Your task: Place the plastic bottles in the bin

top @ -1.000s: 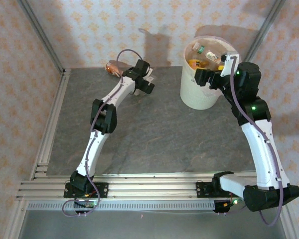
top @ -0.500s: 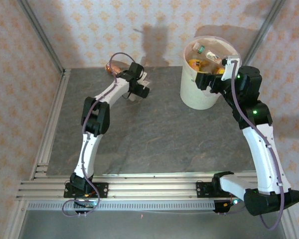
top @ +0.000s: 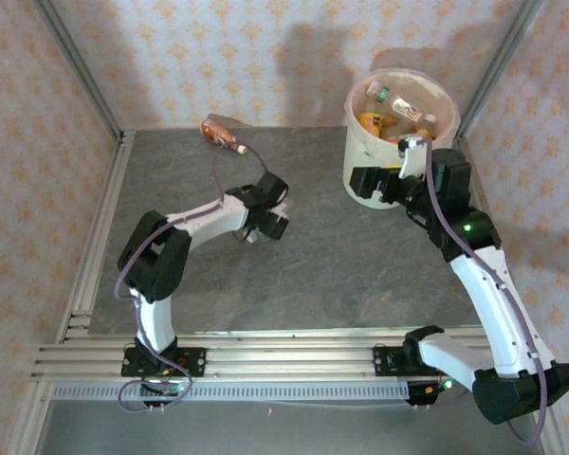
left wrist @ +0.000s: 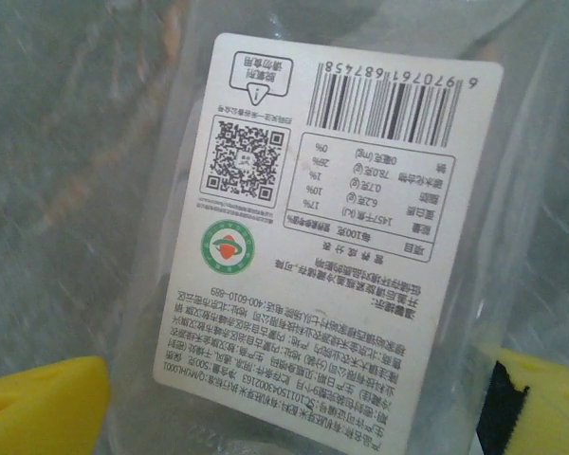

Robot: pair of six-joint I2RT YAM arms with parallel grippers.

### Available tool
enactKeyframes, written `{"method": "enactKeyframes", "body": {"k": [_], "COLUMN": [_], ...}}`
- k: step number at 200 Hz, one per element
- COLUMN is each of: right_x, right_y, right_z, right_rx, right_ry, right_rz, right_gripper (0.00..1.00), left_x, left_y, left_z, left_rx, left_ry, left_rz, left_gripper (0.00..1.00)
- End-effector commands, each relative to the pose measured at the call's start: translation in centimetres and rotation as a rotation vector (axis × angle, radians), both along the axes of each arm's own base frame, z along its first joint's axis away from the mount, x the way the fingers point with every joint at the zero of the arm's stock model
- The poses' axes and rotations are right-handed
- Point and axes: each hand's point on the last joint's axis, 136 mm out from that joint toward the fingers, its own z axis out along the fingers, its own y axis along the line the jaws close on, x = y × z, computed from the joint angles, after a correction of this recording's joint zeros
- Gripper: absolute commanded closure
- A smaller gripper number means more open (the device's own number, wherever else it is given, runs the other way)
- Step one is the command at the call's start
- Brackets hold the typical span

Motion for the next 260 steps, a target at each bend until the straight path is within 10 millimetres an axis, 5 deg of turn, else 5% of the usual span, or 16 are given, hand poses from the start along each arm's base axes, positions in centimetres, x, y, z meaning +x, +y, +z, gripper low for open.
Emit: {"method": "enactKeyframes", "body": {"k": [1, 36, 87, 153, 196, 229, 260], "right_x": [-0.9, -1.3, -1.9, -1.1, 0.8, 1.0, 1.5], "right_y": [0.5, 0.3, 2.1, 6.1, 9.6, 9.2, 10.7], "right_z": [1.2, -2.1, -7.3, -14.3, -18.2, -22.9, -23.8], "right_rx": [0.056, 0.064, 0.194, 0.567, 0.607, 0.558, 0.56], "right_ry": [-0.043, 0.049, 0.226, 0.561, 0.712, 0.819, 0.831], "right_rz": [0.018, -0.009, -0.051, -0.182, -0.137, -0.253, -0.192], "right_gripper": [0.01, 0.01, 0.01, 0.01, 0.01, 0.01, 0.01], "left_x": [-3.3, -8.1, -10.2, -9.7, -9.9, -9.7, -9.7], "left_y": [-0.7, -2.8, -3.1, -3.9, -3.9, -4.0, -4.2], "left_z": [0.3, -0.2, -2.0, -2.2, -2.8, -3.1, -3.4], "left_rx": [-0.002, -0.099, -0.216, -0.479, -0.502, -0.511, -0.518], "left_ry": [-0.008, 0.018, 0.064, 0.141, 0.161, 0.162, 0.172], "left_rz": [0.053, 0.057, 0.02, 0.006, 0.004, 0.008, 0.013], "left_gripper": [0.03, 0.03, 0.03, 0.03, 0.03, 0.03, 0.03]}}
